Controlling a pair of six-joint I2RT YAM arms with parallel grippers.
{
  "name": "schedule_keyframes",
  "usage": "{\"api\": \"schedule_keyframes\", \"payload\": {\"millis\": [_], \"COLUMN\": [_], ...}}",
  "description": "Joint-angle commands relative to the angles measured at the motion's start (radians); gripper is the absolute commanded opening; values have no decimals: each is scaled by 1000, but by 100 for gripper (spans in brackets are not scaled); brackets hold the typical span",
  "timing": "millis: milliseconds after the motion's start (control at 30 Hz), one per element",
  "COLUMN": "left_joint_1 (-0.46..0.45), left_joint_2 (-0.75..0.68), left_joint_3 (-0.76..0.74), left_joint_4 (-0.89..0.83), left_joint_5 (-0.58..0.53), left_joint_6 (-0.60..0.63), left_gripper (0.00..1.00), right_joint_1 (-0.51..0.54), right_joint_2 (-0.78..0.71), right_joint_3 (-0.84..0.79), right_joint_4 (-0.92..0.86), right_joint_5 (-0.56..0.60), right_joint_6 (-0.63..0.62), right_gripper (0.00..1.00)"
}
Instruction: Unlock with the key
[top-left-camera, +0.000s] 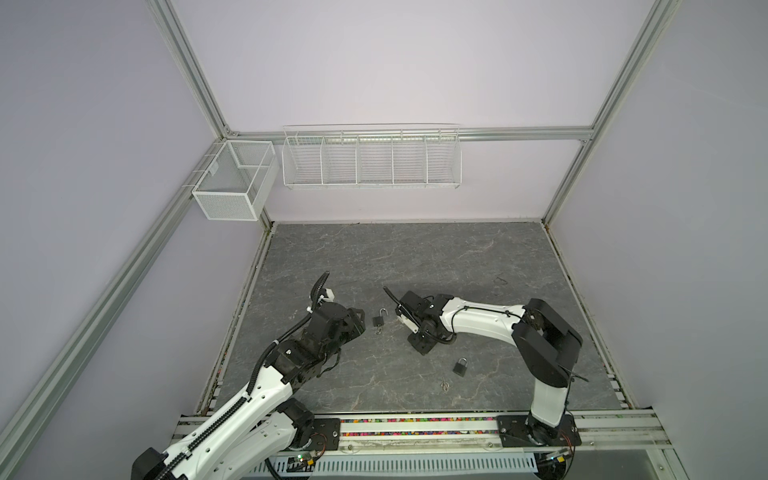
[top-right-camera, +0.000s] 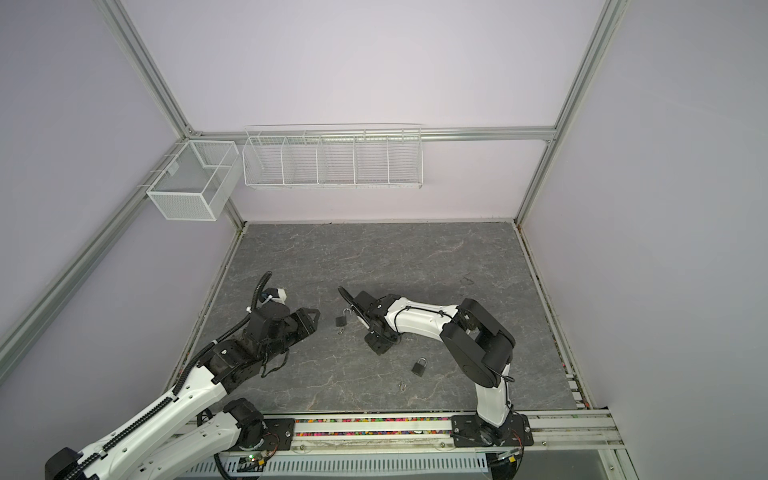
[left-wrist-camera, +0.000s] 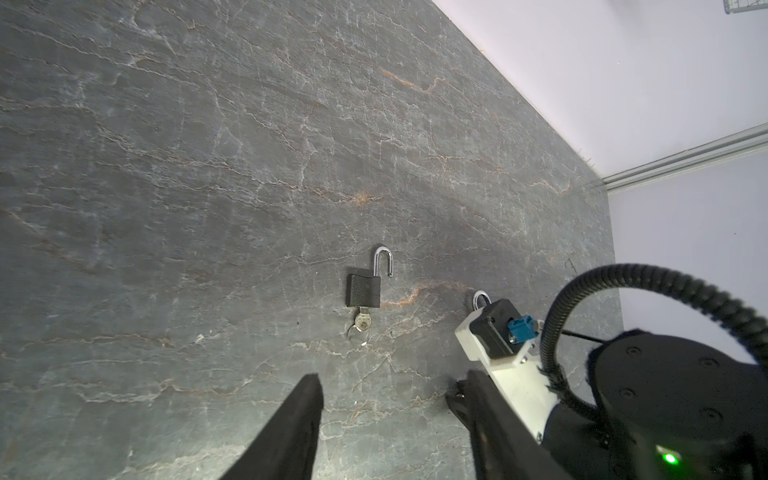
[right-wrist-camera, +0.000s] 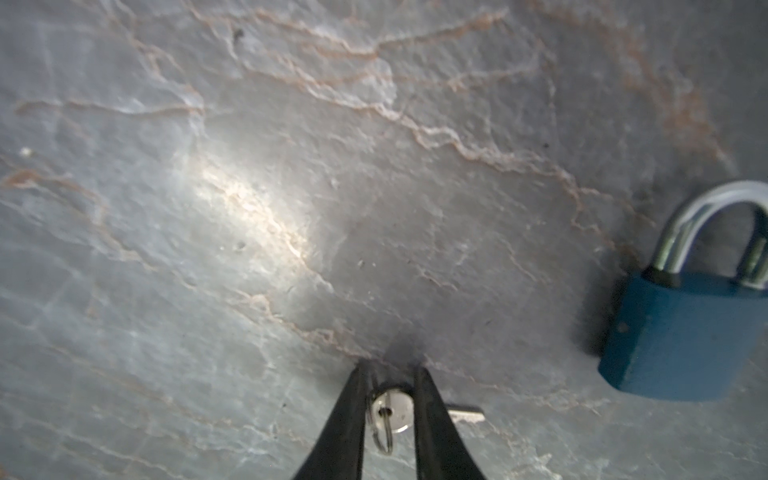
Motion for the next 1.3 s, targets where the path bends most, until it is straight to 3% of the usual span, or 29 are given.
{"api": "schedule_keyframes", "payload": {"millis": [0, 400, 767, 933, 1267], "left_joint_1": [5, 5, 5, 5, 4], "left_joint_2": [6, 10, -26, -30, 17], "left_joint_3": [-16, -21, -21, -24, -60], "left_joint_4": [19, 43, 127, 229, 535], "left_joint_5": [-5, 16, 92, 169, 287], "left_joint_6": [-17, -36, -80, -144, -456], "left_gripper": [56, 56, 56, 56, 57], "right_joint_1": [3, 3, -18, -25, -25], "right_joint_2": [10, -63, -305, -426, -595], "right_joint_3": [-9, -35, -91, -95, -82], "right_joint_4": [0, 19, 84, 111, 198], "right_joint_5": [14, 36, -16, -37, -30], "right_joint_6": [-15, 20, 145, 213, 307], "right_gripper": [21, 8, 7, 7, 7]}}
